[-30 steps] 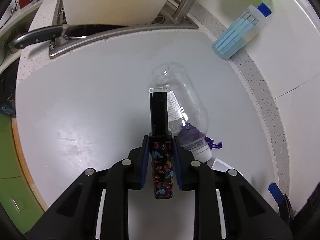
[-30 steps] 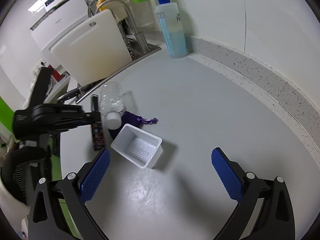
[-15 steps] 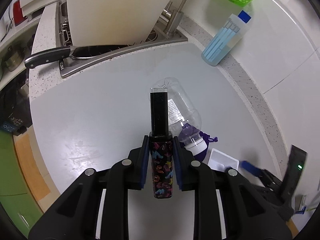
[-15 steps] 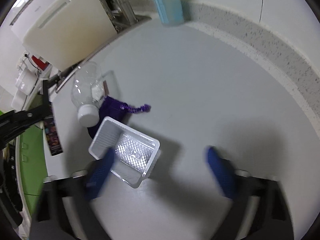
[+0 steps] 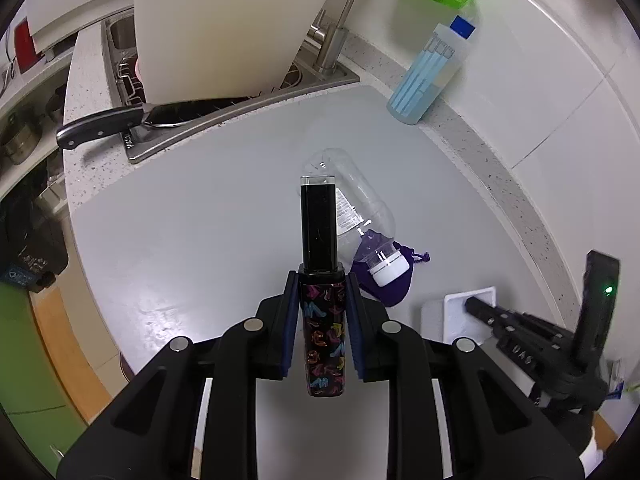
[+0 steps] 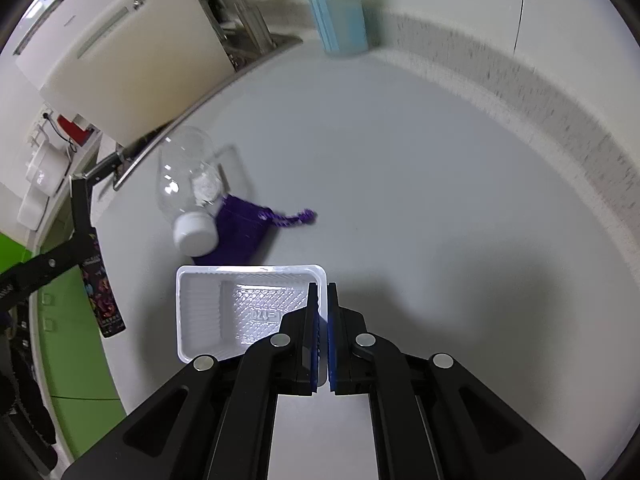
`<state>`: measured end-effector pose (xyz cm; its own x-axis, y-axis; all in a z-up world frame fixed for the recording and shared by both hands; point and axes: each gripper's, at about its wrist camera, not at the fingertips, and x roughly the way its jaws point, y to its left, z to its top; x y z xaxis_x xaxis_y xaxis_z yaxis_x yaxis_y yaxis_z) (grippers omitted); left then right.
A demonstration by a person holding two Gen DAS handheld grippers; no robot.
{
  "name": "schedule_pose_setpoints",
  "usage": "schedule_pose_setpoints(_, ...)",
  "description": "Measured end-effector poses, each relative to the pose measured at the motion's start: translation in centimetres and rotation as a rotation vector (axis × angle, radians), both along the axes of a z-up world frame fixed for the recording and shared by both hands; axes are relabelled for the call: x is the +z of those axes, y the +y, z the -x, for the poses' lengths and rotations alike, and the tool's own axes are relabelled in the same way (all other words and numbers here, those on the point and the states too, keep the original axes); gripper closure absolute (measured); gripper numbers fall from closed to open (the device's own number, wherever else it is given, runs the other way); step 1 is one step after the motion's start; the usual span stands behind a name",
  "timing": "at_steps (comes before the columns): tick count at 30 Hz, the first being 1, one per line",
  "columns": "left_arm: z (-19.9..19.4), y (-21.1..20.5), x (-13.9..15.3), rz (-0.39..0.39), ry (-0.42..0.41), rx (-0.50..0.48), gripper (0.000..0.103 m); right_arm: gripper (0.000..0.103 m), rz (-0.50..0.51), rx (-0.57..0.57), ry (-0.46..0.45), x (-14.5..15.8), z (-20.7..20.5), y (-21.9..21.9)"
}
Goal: Collect trash
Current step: 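Carry the tube and tray over the wastebasket, open left tool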
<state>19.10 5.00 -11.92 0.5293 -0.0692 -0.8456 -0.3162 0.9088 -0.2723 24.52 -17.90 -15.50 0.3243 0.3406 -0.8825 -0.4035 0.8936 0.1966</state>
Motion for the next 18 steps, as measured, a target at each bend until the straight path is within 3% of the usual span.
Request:
schedule_pose_setpoints(9, 5.0, 3.5, 2.0, -0.027, -0.030, -0.012, 0.080, 0.100, 0.003, 0.062, -0.144, 5.7, 4.1, 2.9)
schedule_pose_setpoints(18, 14.8, 10.8, 1.8, -0.070, -0.018, 0.062, 0.080, 0.100, -0.062, 0.233, -0.170, 7.4, 11.6, 13.0)
